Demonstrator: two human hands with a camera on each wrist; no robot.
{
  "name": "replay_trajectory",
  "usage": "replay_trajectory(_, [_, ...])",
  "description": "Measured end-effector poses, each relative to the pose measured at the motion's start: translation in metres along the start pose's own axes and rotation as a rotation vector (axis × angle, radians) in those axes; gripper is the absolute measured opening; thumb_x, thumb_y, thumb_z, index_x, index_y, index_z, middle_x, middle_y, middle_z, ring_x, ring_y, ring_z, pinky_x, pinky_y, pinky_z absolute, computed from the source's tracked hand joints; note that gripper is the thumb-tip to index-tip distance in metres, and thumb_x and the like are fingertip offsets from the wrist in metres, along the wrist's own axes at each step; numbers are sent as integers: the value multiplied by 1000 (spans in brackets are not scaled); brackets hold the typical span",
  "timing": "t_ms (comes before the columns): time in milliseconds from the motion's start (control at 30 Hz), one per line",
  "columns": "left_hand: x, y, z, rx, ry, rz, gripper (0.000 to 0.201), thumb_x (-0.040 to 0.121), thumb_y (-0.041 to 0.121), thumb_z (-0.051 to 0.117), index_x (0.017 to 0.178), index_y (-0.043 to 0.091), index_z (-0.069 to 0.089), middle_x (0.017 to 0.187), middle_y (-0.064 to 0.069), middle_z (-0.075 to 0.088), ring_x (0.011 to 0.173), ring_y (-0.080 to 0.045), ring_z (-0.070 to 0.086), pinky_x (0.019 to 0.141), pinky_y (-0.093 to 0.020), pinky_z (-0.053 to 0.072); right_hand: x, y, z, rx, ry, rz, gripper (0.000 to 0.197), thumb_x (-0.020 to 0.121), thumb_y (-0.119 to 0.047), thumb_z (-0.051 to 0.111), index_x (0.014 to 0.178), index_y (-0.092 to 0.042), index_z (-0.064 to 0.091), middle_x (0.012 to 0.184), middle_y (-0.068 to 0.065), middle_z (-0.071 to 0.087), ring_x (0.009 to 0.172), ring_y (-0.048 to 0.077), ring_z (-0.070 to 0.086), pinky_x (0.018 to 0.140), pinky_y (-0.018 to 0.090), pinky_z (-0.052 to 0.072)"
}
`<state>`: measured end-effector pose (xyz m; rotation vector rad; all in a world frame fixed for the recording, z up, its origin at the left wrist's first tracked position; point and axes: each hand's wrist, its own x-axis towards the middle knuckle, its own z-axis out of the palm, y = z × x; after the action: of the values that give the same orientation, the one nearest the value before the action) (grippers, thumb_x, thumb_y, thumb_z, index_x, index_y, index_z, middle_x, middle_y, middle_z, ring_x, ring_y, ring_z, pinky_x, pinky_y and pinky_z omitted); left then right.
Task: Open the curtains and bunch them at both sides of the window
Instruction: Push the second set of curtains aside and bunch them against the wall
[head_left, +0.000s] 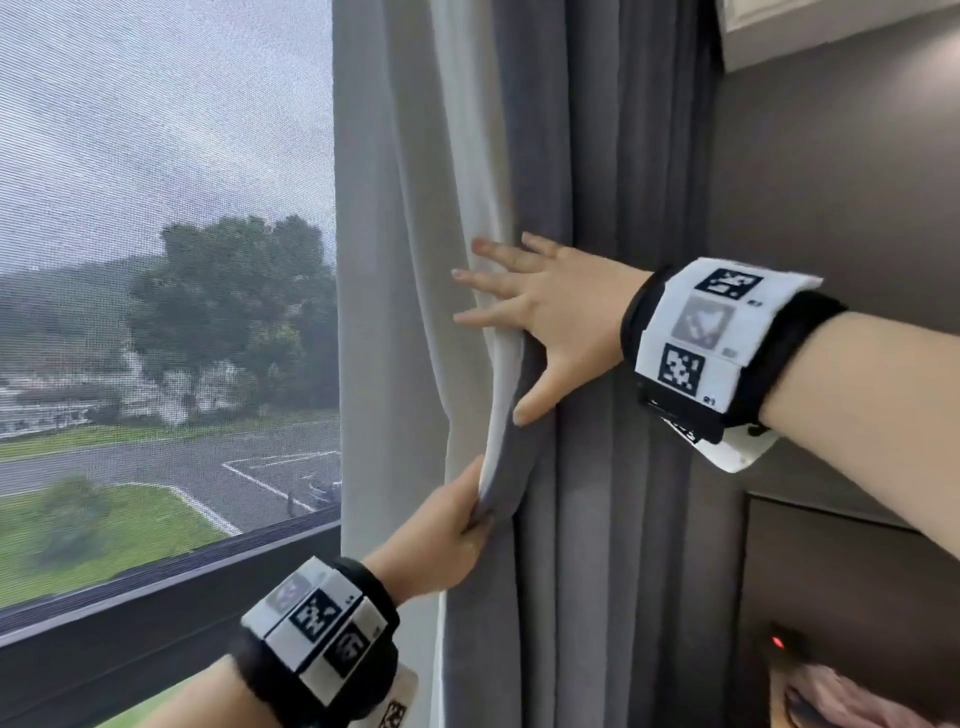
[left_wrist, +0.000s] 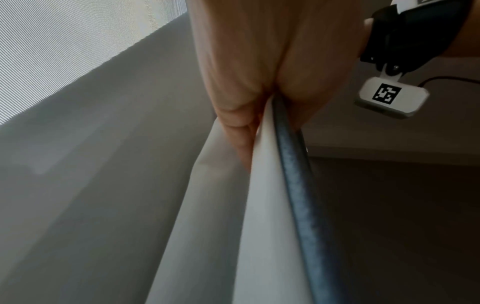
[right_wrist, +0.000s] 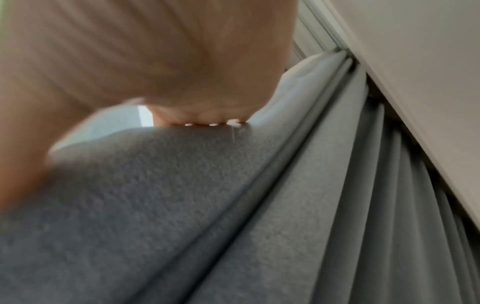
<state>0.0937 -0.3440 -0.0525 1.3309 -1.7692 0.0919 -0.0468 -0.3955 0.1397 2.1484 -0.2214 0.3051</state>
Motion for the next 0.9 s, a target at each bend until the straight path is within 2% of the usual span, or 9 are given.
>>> replay_trajectory(133, [6,3,6,-22,-70,17,59,86,5,43,122,49,27,121,33,45,120,2,43,96,-3,33,3,10,12,-238,-62,-1,110,69,-44,70,150,-33,-4,162,1,-11,147,23,-19,117,47,-7])
replay_trajectory(200, [6,6,4,-41,-99,20,57,86,9,46,121,50,27,122,25,49,117,1,46,97,-10,38,8,13,19,-273,-59,1,95,74,-37,68,150,-34,10,162,1,-6,148,23,-17,117,48,-7])
replay_trajectory(333, [1,7,-17,9,-168,-7,61,87,20,59,135,40,26,133,17,48,119,2,48,95,-15,42,15,23,35,-228,-20,39,53,79,-39,59,130,-35,49,156,-6,27,149,19,-5,117,47,-5])
replay_trajectory(433, [0,-1,-54,54,-4,-8,58,83,24,65,128,40,32,135,15,48,122,0,47,97,-13,40,16,32,46,-213,-21,73,41,81,-42,55,121,-35,56,147,-10,42,149,15,5,118,45,-3])
replay_trajectory(533, [7,-14,-102,54,251,-43,42,74,44,60,114,41,47,128,6,55,119,-8,51,102,-34,44,15,40,55,-206,-49,115,40,80,-40,55,120,-36,56,145,-14,44,149,12,8,117,43,-2])
replay_trajectory(600, [17,-28,-130,96,386,-77,59,66,56,55,120,32,49,133,-2,51,120,-14,49,102,-41,44,11,44,58,-216,-68,133,42,80,-39,56,121,-37,55,145,-15,44,148,11,9,117,41,-3])
replay_trajectory(667, [31,-41,-153,129,442,-140,76,67,59,57,133,24,38,143,-7,41,125,-16,42,104,-43,38,6,46,59,-212,-77,148,43,79,-39,55,123,-37,54,145,-16,43,148,10,9,116,39,-4])
replay_trajectory(800, [68,-56,-171,73,287,-209,91,66,63,60,141,32,20,151,-3,30,130,-13,36,102,-39,35,-3,44,55,-179,-60,171,56,78,-39,56,132,-34,45,143,-13,46,147,9,13,111,33,-8])
replay_trajectory(900, [88,-49,-152,-54,59,-167,88,55,72,67,129,39,33,132,8,51,117,-1,53,97,-29,46,-9,39,50,-124,-44,198,79,75,-31,62,145,-30,25,147,-5,42,147,10,16,116,33,-1])
